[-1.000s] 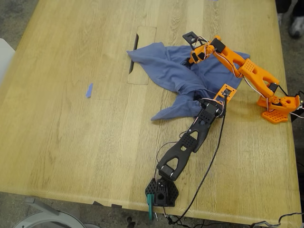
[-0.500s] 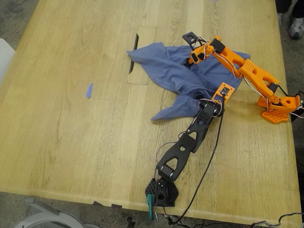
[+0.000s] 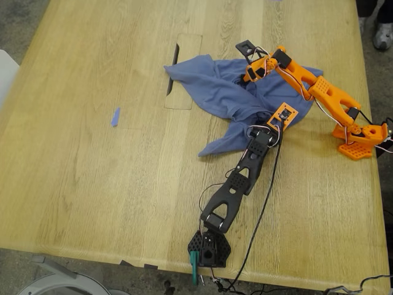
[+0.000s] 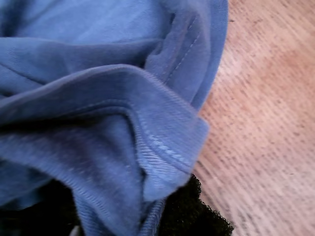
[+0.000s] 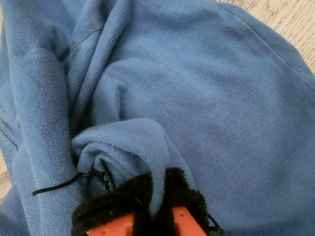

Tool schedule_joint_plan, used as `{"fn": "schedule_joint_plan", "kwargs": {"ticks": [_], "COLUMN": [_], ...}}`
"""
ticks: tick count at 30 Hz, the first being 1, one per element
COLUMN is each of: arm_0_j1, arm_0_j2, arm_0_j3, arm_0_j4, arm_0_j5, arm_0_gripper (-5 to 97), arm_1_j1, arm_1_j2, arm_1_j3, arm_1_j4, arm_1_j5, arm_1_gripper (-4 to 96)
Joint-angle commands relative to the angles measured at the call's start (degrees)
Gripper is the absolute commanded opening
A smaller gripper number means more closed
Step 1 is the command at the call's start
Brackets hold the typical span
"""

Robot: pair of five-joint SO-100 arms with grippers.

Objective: Fold a T-shirt

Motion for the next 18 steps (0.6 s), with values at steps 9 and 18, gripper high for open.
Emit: {"fn": "schedule_joint_plan", "kwargs": {"ticks": [9, 18], "arm_0_j1": [-7.5, -12.7], "arm_0_j2": [2.3, 17.0], "arm_0_j3": [-1.8, -1.8], "arm_0_j4": [4.5, 10.8], "arm_0_j5": [1.1, 0.4], "arm_0_gripper": [0, 0], "arm_1_j1": [-0.6, 0.1], "arm_1_j2": [7.1, 13.2], "arm_1_j3": [-1.0, -1.1], "arm_1_j4": [0.5, 1.0], "arm_1_j5": [0.2, -0.8], "arm_1_gripper": [0.1, 0.2]}}
